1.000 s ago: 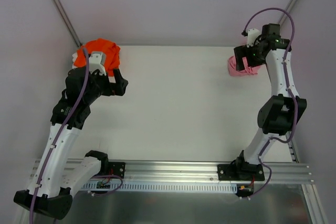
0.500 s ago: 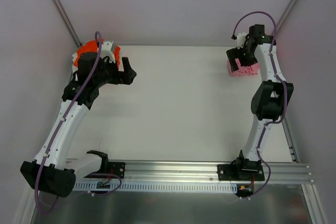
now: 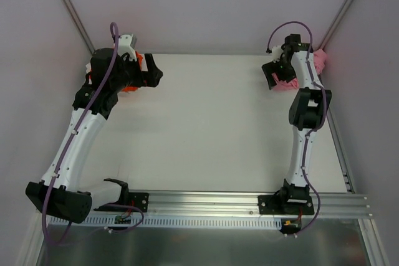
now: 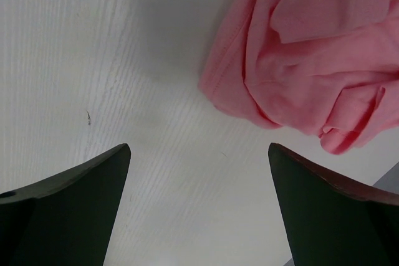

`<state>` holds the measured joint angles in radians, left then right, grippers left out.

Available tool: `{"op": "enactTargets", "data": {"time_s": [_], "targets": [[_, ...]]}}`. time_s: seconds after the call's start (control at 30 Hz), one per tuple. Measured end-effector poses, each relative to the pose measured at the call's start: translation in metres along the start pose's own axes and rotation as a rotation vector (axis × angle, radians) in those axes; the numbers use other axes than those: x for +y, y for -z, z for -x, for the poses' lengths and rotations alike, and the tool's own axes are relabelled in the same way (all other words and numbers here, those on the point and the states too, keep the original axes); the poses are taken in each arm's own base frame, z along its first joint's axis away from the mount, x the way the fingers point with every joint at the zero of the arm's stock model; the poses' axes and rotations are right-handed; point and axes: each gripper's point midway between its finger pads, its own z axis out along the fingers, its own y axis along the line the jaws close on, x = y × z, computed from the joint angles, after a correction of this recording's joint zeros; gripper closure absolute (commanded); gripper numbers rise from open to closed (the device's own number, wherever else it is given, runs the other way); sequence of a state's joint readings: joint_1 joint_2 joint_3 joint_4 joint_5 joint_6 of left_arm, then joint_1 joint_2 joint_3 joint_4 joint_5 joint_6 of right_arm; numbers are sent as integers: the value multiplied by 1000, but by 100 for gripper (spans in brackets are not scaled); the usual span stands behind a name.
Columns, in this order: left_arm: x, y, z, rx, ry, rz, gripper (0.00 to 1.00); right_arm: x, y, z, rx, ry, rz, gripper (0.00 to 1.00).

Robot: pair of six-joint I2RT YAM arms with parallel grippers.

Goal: Fold and stack the t-shirts
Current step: Grab crumpled tshirt from the corner of the board with the right arm

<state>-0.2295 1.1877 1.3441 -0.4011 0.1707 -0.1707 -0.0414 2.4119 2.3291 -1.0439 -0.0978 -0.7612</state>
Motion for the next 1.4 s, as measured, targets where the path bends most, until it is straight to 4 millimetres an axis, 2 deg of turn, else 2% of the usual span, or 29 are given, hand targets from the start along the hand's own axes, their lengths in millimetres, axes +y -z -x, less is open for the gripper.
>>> {"op": "enactTargets", "data": {"time_s": [0.2, 0.43, 0.57, 0.77, 0.93, 1.2, 1.4], "targets": [[1, -2, -1, 5, -3, 1, 1, 0, -6, 5, 10, 38, -45, 1], [2, -5, 1, 5, -8, 8, 1, -33, -12, 14, 3, 43, -222, 1], [3, -6, 3, 4, -9, 15, 1, -42, -20, 16, 7, 60, -266, 1], [-1, -8, 7, -2, -16, 7, 1, -41, -36, 11, 32, 88, -252, 1], [-1, -10, 10, -5, -17, 9, 1, -37, -39, 11, 35, 98, -237, 1], [-7, -18, 8, 12, -22, -5, 1, -15, -44, 17, 24, 125, -172, 1], [-9, -24, 10, 17, -28, -8, 1, -12, -54, 13, 42, 132, -167, 1]]}}
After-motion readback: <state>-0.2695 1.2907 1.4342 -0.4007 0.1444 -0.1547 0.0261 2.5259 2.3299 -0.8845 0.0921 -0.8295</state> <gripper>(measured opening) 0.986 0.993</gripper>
